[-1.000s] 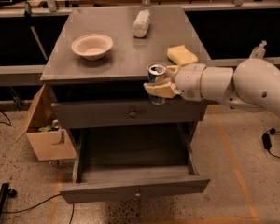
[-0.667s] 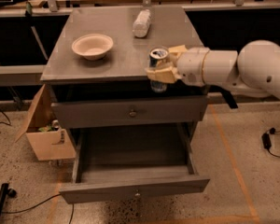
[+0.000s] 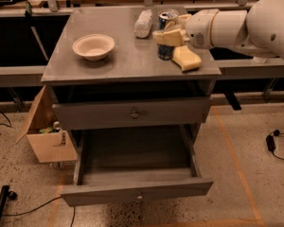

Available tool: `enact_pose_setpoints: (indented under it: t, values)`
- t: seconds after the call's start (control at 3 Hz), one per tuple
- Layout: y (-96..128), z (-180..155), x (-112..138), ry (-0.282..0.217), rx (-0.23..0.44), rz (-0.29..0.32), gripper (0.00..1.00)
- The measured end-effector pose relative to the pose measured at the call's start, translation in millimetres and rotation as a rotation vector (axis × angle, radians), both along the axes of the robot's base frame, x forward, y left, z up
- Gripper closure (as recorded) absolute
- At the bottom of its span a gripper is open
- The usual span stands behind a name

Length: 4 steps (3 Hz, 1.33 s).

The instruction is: Pick redbull can from middle drawer and place on counter

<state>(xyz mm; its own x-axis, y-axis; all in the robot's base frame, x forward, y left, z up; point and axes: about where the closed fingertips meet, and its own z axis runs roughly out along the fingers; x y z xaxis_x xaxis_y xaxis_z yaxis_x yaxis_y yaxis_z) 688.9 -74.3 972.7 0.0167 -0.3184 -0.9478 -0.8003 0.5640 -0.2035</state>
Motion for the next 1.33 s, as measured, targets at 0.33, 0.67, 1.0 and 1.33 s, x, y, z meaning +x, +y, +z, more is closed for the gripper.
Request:
enact_pose_setpoints:
  t: [0.33, 0.67, 1.0, 1.33]
  values:
    - [2, -6, 43, 0.032, 0.03, -0.005, 1.0]
    - [13, -20, 77, 0.047, 0.039, -0.003, 1.0]
    - [21, -41, 106, 0.06, 0.016, -0.021, 0.85]
    - [29, -58, 129, 0.072, -0.002, -0.047, 0.61]
